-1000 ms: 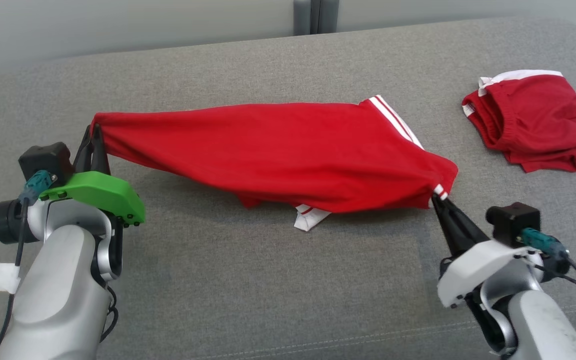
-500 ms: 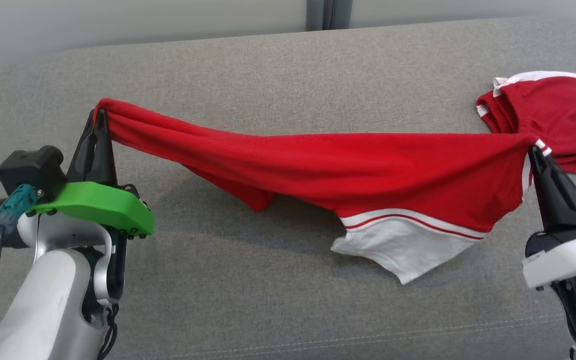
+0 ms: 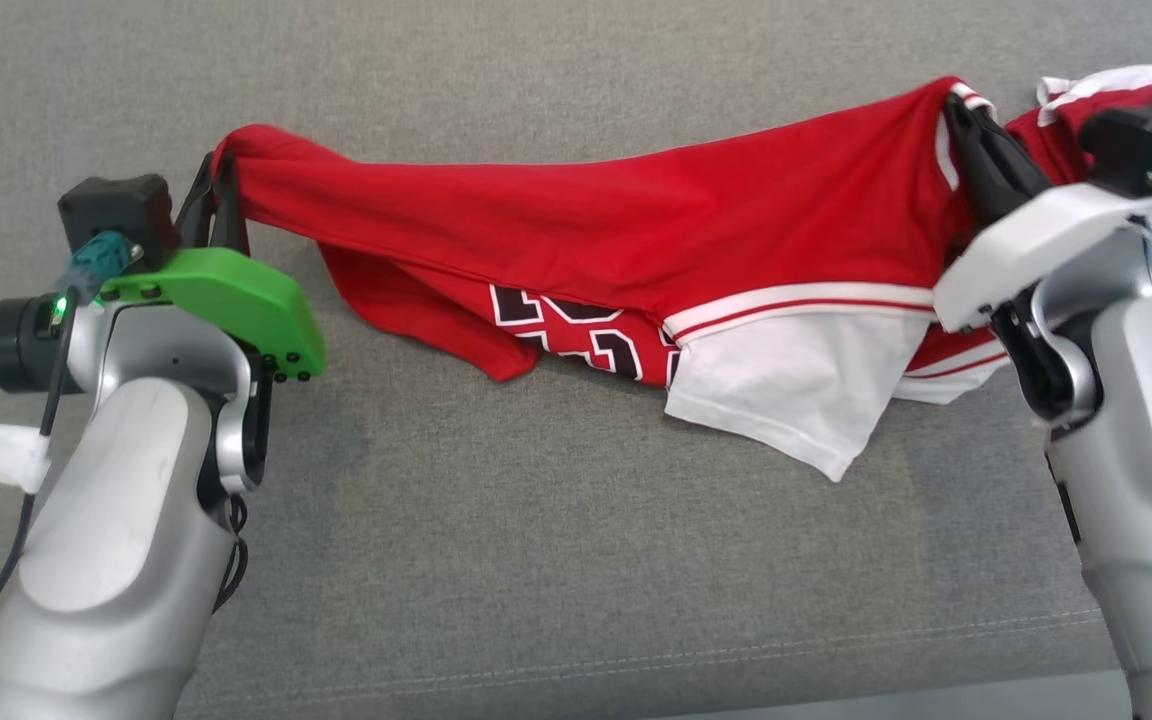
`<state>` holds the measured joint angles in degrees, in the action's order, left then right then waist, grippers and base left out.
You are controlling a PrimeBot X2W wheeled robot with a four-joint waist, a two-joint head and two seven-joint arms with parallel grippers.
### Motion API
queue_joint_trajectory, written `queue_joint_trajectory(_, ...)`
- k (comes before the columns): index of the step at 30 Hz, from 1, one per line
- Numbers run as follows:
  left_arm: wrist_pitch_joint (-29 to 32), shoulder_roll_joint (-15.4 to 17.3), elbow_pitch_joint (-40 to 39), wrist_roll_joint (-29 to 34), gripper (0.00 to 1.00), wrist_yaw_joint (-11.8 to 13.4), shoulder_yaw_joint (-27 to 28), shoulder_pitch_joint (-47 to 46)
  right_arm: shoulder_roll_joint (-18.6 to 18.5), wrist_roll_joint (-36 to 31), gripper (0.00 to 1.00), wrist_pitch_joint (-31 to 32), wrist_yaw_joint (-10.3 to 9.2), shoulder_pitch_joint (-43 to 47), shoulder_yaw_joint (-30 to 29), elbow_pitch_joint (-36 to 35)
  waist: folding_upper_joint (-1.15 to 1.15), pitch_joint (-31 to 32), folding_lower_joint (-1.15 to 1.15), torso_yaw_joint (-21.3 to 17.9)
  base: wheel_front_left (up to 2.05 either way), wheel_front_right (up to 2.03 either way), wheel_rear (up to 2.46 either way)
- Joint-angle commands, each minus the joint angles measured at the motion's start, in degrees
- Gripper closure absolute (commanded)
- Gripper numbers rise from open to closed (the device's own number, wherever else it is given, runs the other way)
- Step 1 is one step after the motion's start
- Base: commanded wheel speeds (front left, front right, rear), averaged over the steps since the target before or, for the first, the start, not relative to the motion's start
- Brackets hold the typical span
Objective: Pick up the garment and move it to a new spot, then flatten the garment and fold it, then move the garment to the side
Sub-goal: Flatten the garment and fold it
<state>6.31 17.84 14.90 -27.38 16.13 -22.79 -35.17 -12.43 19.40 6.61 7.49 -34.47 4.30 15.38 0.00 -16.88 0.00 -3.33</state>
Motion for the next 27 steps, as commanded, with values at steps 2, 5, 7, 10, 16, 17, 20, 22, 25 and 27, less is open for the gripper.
queue_joint_trajectory(2,-1.14,-1.01,3.75,0.44,1.0,-0.74,-0.41,-2.94,-0.97,-1.02,1.0,-2.73,-0.01,-5.07,2.59,6.52,0.0,-2.64,0.0,1.35,0.0,0.0,0.0)
queue_joint_trajectory(5,-2.26,-2.04,8.18,0.44,1.0,-1.41,-0.82,-5.17,-1.56,-1.58,1.0,-5.63,-0.01,-9.61,4.9,13.91,0.0,-3.18,0.0,2.32,0.0,0.0,0.0)
queue_joint_trajectory(7,-3.34,-3.14,12.07,0.41,0.0,-2.02,-1.17,-7.03,-1.12,-0.82,0.18,-7.21,-0.01,-12.94,6.19,20.8,0.0,-3.13,0.0,3.01,0.0,0.0,0.0)
queue_joint_trajectory(10,-4.2,-3.78,14.31,-0.01,0.0,-2.54,-1.19,-7.89,-0.94,-0.41,0.0,-8.03,-0.01,-14.57,7.03,24.41,0.0,-2.68,0.0,3.4,0.0,0.0,0.0)
queue_joint_trajectory(16,-6.29,-4.73,18.75,-2.11,0.0,-3.49,-0.01,-7.14,-0.46,2.61,0.0,-9.4,-0.02,-14.29,9.42,29.9,0.0,0.15,0.0,3.38,0.0,0.0,0.0)
queue_joint_trajectory(17,-6.43,-4.8,19.16,-2.56,0.0,-3.65,0.16,-6.46,-0.63,3.32,0.0,-9.4,-0.01,-13.66,9.79,30.04,0.0,0.74,0.0,3.3,0.0,0.0,0.0)
queue_joint_trajectory(20,-7.34,-4.49,19.23,-3.55,0.0,-3.98,0.89,-4.56,-1.48,5.4,0.0,-10.31,-0.01,-11.36,10.29,28.93,0.0,2.73,0.0,3.03,0.0,0.0,0.0)
queue_joint_trajectory(22,-8.69,-4.13,18.25,-3.93,0.0,-4.01,1.32,-2.9,-2.12,6.27,0.0,-11.02,-0.01,-9.15,10.05,27.49,0.0,4.04,0.0,2.85,0.0,0.0,0.0)
queue_joint_trajectory(25,-11.06,-3.57,16.19,-3.91,0.0,-3.11,1.73,0.73,-2.52,7.53,0.0,-11.92,-0.01,-4.56,8.77,24.41,0.0,6.11,0.0,2.79,0.0,0.0,0.0)
queue_joint_trajectory(27,-12.87,-3.55,14.44,-4.21,0.0,-2.54,2.14,3.52,-3.02,7.06,0.0,-12.74,-0.01,-1.16,7.26,21.93,0.0,7.53,0.0,2.79,0.0,0.0,0.0)
